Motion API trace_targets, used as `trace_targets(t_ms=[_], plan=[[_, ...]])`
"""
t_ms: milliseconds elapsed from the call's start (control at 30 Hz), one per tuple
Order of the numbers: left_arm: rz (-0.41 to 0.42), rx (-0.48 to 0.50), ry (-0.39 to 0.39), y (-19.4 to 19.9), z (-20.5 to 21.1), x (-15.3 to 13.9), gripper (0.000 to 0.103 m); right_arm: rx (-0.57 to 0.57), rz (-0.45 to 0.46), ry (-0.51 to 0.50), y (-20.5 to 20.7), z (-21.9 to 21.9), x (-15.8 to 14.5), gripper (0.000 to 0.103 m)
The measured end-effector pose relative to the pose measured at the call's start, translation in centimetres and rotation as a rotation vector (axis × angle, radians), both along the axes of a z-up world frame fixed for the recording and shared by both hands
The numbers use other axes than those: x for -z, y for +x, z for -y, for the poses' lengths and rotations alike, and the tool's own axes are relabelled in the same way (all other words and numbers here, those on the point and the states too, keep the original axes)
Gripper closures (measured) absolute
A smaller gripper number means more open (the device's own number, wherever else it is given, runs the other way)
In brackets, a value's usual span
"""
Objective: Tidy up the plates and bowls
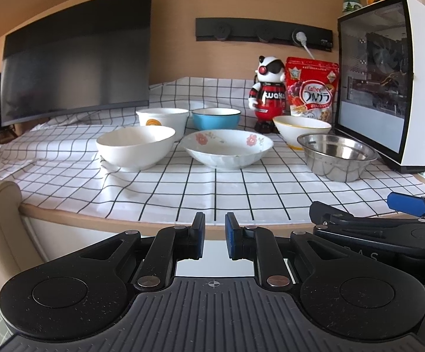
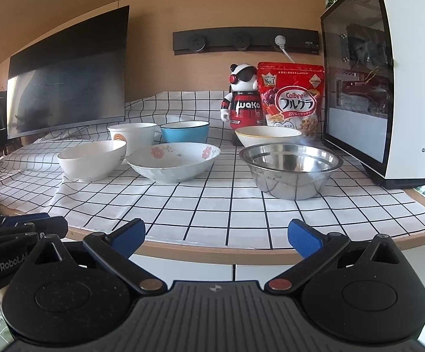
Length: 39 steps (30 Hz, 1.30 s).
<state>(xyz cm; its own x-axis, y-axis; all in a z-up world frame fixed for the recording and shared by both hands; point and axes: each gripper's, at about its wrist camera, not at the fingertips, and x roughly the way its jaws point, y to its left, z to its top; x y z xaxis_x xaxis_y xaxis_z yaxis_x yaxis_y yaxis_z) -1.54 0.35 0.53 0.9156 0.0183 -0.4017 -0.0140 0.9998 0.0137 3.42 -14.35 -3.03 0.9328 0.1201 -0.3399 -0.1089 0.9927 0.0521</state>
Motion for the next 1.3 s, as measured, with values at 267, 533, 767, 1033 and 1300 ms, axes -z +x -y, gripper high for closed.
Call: trace_targets(t_ms=[267,533,767,1033,1300], plan=[[0.006,0.002,-0.001,-0.06,0.06,0.12,0.085,0.001,0.005,0.002,0.04,0.07,-0.04,0.000],[0.014,0.007,-0.003,-0.03,0.21,0.06,0.085,0.001,0.005,0.001,0.04,0.25,-0.01,0.000],[0.016,0.009,-0.001,0.04,0.50,-0.01,0.085,0.003,0.005,0.004,0.07,0.54,0.03,0.000],[0.015,0.009,-0.001,0.04,0.63,0.00,0.085,0.003,0.004,0.004,0.08,0.52,0.01,0.000],[0.012,0.009,-0.004,0.09,0.68,0.15,0.085,0.001,-0.001,0.001,0.19,0.39,0.08,0.000]])
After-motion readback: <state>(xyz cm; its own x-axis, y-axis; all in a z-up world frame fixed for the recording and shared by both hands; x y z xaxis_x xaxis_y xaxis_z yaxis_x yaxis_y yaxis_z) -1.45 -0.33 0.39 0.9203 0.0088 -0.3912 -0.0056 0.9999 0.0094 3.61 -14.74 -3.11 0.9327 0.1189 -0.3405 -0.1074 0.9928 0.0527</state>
